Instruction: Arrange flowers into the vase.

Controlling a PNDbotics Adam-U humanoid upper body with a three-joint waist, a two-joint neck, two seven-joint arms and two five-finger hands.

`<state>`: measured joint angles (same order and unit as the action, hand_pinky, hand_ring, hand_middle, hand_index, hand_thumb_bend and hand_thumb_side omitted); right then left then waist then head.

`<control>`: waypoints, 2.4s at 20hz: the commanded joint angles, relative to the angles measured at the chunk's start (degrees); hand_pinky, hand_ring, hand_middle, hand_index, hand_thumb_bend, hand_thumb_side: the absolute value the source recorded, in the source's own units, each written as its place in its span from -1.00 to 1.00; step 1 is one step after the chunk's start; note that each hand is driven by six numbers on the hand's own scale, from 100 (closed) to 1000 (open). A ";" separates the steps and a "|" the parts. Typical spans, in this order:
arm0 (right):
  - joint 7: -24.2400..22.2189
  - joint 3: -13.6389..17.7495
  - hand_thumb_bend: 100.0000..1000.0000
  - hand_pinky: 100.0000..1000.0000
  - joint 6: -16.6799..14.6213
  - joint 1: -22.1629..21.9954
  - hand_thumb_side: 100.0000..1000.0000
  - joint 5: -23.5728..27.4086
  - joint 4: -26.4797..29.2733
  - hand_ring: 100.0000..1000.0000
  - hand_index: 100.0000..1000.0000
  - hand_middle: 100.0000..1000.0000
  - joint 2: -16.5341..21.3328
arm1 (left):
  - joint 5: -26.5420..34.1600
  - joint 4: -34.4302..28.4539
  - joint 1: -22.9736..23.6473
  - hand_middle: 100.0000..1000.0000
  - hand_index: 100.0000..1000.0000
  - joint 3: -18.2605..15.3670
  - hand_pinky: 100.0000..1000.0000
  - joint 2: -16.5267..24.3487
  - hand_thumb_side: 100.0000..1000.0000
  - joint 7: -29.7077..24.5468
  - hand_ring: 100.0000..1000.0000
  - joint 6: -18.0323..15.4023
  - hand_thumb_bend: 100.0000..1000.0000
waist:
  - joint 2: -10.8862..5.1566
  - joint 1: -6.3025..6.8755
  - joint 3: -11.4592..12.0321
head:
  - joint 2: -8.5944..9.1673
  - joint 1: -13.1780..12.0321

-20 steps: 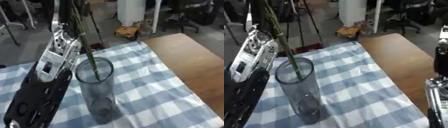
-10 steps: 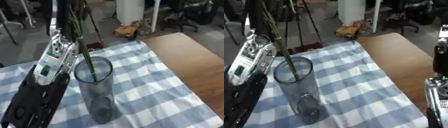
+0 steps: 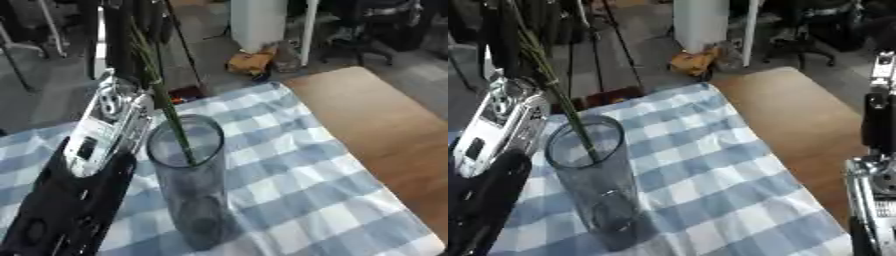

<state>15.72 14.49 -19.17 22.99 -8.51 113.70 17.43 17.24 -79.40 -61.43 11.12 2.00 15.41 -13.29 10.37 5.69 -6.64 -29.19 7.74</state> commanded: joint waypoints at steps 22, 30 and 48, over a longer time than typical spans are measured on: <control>0.37 0.71 -1.00 0.61 0.48 0.66 0.37 -0.73 0.89 0.61 0.58 -0.04 0.60 | -3.58 2.59 0.14 -0.91 -1.00 -0.12 -1.00 1.85 0.64 -1.18 -0.92 -1.07 -0.92 | -0.51 0.02 0.57 | 0.75 0.92; 0.67 0.74 -1.00 0.61 0.62 0.50 0.41 -0.78 0.89 0.61 0.58 -0.04 0.67 | -7.15 2.82 0.49 -0.62 -0.93 -0.29 -1.00 2.92 0.75 0.10 -0.54 1.27 -0.77 | -0.76 0.02 0.89 | 0.70 1.37; 0.98 0.87 -1.00 0.61 1.15 0.08 0.44 -1.05 0.89 0.62 0.58 -0.05 0.71 | -14.73 2.70 0.40 -0.54 -0.84 -0.29 -1.00 4.99 0.78 -0.67 -0.46 3.59 -0.75 | -1.03 0.22 1.18 | 0.67 1.77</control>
<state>16.60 14.95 -18.19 22.65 -8.97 113.70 17.41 3.51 -75.75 -59.93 11.18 5.44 15.17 -9.68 10.53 6.24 -5.52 -29.09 9.29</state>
